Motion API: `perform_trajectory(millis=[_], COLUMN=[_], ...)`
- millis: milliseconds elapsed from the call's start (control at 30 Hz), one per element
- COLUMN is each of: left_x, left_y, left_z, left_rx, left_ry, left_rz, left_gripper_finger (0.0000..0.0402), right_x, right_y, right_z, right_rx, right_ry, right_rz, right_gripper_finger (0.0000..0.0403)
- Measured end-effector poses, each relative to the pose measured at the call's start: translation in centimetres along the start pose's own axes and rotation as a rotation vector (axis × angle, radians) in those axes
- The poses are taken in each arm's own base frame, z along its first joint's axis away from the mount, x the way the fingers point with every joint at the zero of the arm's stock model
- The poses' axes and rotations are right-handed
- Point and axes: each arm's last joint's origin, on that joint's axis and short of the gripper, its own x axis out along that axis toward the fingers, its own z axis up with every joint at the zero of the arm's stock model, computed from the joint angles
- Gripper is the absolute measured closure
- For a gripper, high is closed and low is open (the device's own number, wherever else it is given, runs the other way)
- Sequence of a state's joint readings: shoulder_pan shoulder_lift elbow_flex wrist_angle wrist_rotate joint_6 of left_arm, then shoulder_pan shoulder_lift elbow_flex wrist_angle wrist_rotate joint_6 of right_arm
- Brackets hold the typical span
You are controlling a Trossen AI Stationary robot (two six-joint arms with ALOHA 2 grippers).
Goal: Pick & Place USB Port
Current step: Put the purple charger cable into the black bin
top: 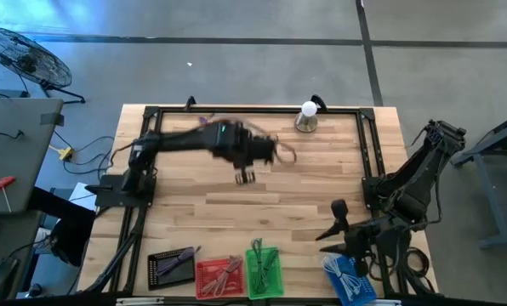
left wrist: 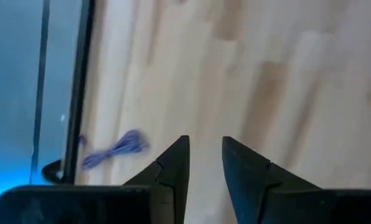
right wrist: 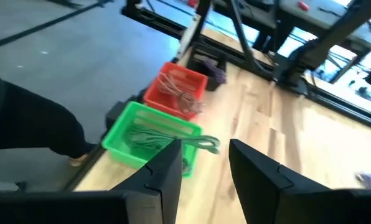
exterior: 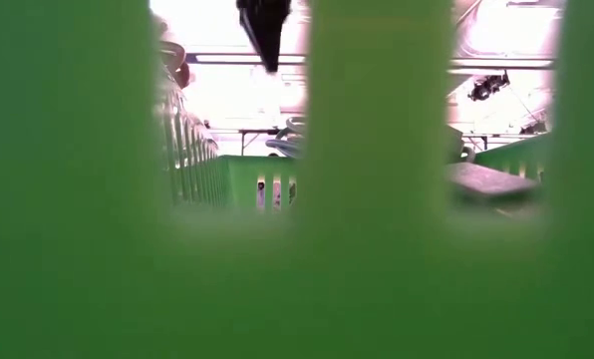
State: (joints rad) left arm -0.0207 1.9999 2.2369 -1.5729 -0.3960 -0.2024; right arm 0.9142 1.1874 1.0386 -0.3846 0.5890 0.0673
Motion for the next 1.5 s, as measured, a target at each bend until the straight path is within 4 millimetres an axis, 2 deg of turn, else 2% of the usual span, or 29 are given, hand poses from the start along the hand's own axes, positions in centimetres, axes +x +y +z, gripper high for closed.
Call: perform_trajectory(millis=[133,267,467,600,733,900,1033,1267,1500], left_x=[3.0,5.7,10.4,13.2,15.2,17.1,18.2,19.1,19.5], left_y=[4.8,9.1,13.0,14.3,14.5,15.6,16.9,18.4,19.9], left_z=[0.3,-0.3,-2.6,-4.5,-6.2,-8.2,-8.8,-8.5,-9.2], left_rx=[-0.052,-0.016,0.058,0.123,0.26,0.384,0.429,0.397,0.209], left_ry=[0.09,0.182,0.343,0.415,0.447,0.527,0.514,0.413,0.422], left_rz=[0.019,0.019,-0.163,-0.317,-0.471,-0.469,-0.421,-0.356,-0.342], left_gripper_finger=[0.0312,0.0312,0.0312,0.0312,0.0312,0.0312,0.0312,0.0312,0.0311], right_x=[0.3,0.5,0.8,0.7,0.7,0.6,0.6,0.6,0.8], right_y=[-0.6,-1.2,-1.8,-1.9,-2.0,-2.2,-2.3,-2.5,-3.3], right_z=[-0.4,-0.9,-1.2,-1.4,-1.6,-1.8,-1.7,-1.7,-2.1], right_rx=[0.003,0.044,0.071,0.06,0.045,0.023,0.019,0.006,-0.005], right_ry=[0.043,0.092,0.118,0.134,0.148,0.159,0.153,0.145,0.183], right_rz=[-0.025,-0.07,-0.125,-0.135,-0.164,-0.233,-0.272,-0.327,-0.379], right_gripper_finger=[0.0279,0.0279,0.0279,0.0279,0.0279,0.0279,0.0279,0.0279,0.0279])
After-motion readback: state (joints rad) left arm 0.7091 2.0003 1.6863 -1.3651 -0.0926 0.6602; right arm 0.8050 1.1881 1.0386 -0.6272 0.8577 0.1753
